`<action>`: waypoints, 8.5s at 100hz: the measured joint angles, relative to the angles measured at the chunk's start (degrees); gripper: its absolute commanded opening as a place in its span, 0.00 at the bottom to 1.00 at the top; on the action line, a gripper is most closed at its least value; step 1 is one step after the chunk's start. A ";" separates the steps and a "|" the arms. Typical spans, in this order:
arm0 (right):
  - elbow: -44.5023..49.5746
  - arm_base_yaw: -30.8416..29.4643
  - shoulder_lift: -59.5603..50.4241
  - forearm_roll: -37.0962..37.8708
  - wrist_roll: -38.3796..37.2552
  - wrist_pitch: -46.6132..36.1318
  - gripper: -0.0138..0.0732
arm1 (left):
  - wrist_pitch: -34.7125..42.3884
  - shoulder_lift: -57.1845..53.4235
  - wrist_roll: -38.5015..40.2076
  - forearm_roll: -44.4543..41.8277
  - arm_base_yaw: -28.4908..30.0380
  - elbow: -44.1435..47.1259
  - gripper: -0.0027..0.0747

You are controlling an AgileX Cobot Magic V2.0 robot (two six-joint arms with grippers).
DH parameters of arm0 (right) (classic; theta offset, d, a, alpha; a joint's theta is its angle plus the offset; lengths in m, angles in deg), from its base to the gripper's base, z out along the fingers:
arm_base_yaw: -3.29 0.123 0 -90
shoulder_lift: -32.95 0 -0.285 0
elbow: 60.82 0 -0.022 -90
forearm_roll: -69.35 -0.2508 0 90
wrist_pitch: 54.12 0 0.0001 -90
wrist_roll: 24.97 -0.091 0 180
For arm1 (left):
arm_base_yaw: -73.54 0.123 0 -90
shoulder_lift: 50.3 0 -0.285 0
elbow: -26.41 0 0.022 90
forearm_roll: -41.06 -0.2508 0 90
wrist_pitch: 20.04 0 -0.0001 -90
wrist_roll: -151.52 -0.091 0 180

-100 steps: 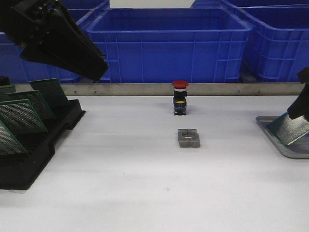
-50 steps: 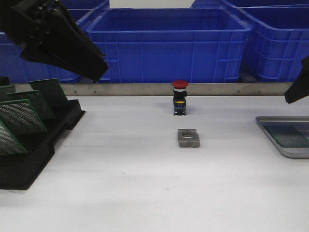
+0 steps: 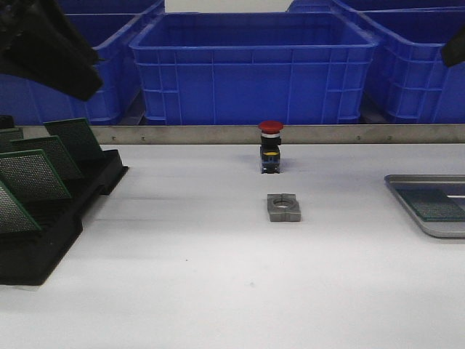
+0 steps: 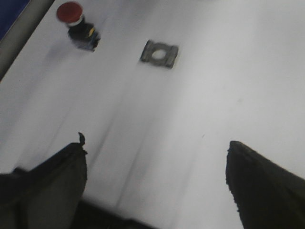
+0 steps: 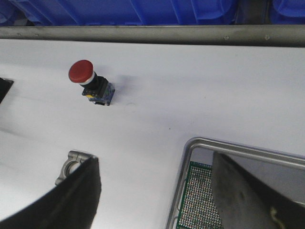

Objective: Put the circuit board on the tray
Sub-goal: 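Raise right gripper and move left gripper back to the rack, then grasp a second green board in the rack with left gripper and lift, then pass the second board from left gripper to right gripper, then carry the second board with right gripper to the tray, then lower second board onto the tray, open right gripper, withdraw left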

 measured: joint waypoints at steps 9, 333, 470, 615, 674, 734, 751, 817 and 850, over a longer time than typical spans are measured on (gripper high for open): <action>0.00 0.00 -1.29 0.00 0.00 0.49 0.74 | 1.16 -0.09 1.49 -7.14 1.34 -0.68 0.75; 0.00 13.91 -2.03 0.22 24.06 15.96 0.74 | 1.91 0.95 1.81 0.21 -10.18 -1.17 0.01; 0.00 36.04 12.03 -23.76 45.11 9.52 0.37 | -0.74 0.95 -0.11 4.23 -12.18 -1.17 0.01; 0.00 13.05 12.03 -15.36 9.20 10.83 0.08 | 9.23 0.95 -0.11 5.49 -12.18 -1.17 0.70; 0.00 -3.36 12.03 2.38 -9.95 3.81 0.08 | 8.57 0.95 -0.11 7.42 -12.18 -1.17 0.70; 0.00 -3.84 12.03 4.39 -12.17 2.80 0.36 | 7.95 0.95 -0.11 7.65 -12.18 -1.17 0.70; 0.00 -3.84 12.03 4.73 -12.34 3.16 0.65 | 7.72 0.95 -0.11 7.65 -12.18 -1.17 0.70; 0.00 -3.84 11.91 4.95 -11.45 3.39 0.29 | 10.61 0.95 6.54 7.65 -12.18 -1.17 0.40; 4.81 -3.84 3.04 4.98 -4.53 0.04 0.09 | 13.41 0.95 16.86 7.65 -10.24 -1.17 0.01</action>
